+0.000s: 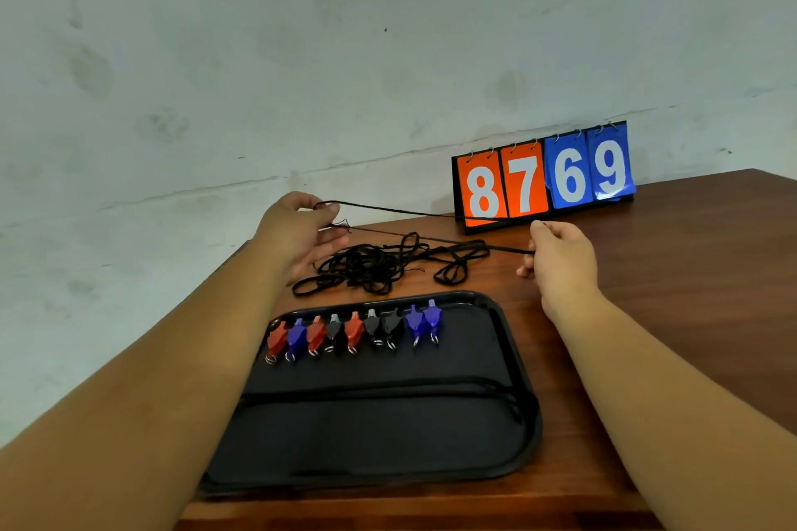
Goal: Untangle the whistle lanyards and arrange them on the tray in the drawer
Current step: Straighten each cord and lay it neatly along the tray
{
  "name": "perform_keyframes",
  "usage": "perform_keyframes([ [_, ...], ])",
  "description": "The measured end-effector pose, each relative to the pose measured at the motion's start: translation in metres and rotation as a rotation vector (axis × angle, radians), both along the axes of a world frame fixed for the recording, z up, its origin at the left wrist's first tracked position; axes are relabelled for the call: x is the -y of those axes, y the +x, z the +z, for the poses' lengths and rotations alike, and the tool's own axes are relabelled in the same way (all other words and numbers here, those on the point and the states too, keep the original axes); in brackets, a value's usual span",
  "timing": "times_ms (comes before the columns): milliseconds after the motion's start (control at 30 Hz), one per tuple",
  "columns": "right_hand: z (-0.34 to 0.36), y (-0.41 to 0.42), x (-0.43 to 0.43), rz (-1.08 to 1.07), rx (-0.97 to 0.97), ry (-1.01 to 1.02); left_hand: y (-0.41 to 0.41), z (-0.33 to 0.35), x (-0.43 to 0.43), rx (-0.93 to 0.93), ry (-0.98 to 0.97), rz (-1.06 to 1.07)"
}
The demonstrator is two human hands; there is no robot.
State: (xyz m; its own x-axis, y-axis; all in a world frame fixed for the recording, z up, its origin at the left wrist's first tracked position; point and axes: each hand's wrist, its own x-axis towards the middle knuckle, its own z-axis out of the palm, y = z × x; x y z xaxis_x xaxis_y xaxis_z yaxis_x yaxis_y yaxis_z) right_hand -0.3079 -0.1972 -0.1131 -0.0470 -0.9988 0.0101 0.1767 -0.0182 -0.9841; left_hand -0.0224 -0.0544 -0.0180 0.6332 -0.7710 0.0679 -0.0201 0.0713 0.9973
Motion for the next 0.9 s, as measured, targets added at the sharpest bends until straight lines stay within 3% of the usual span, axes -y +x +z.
perform_keyframes([
  [100, 0.003, -0.001, -0.006, -0.023, -0.033, -0.044, 0.009, 0.003, -0.017, 0.099, 0.054, -0.003],
  [367, 0.024, -0.004, -0.027, -0.019, 0.145, 0.058, 0.036, 0.023, -0.069, 0.39, 0.23, -0.037],
  [667, 0.049, -0.019, -0.065, 0.059, 0.335, 0.057, 0.042, 0.031, -0.116, 0.511, 0.25, -0.058],
  [900, 0.064, -0.034, -0.099, 0.074, 0.262, 0.024, 0.037, 0.039, -0.157, 0.71, 0.244, -0.022],
])
